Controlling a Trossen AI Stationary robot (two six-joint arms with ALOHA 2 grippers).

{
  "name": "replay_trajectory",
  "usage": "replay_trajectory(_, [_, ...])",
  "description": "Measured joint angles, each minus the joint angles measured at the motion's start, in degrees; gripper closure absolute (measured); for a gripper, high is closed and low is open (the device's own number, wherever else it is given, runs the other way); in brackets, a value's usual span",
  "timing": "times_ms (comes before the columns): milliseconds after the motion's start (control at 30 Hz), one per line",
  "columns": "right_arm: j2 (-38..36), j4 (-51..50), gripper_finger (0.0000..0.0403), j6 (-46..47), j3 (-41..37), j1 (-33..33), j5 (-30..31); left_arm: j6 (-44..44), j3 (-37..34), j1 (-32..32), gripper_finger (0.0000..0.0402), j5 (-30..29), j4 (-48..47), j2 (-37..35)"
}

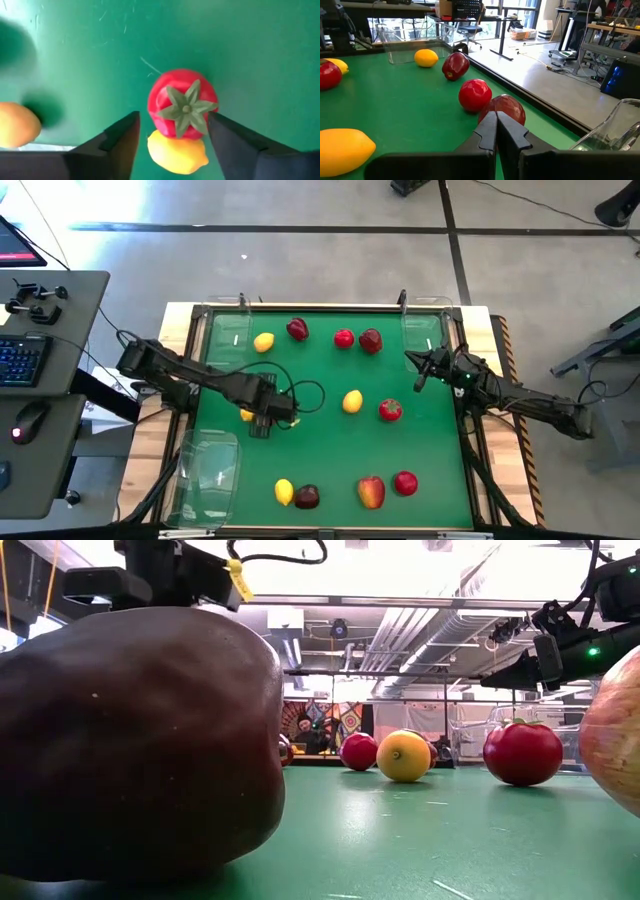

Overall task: Sort produce into baskets
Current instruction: Put the tomato into the top left bin

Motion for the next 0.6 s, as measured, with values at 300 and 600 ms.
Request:
replay_trajectory(300, [0.00, 0.00, 0.0402, 0.00, -0.02, 0.00, 0.00, -2.00, 0.01, -0.31, 0.0114, -0.78, 0.93, 0.00])
replay_trajectory(600, [0.00, -0.02, 0.0402, 0.02, -0.02, 0.02, 0.00, -4.61, -2.94, -0.31, 0.0096, -0.96, 1.38, 0.01])
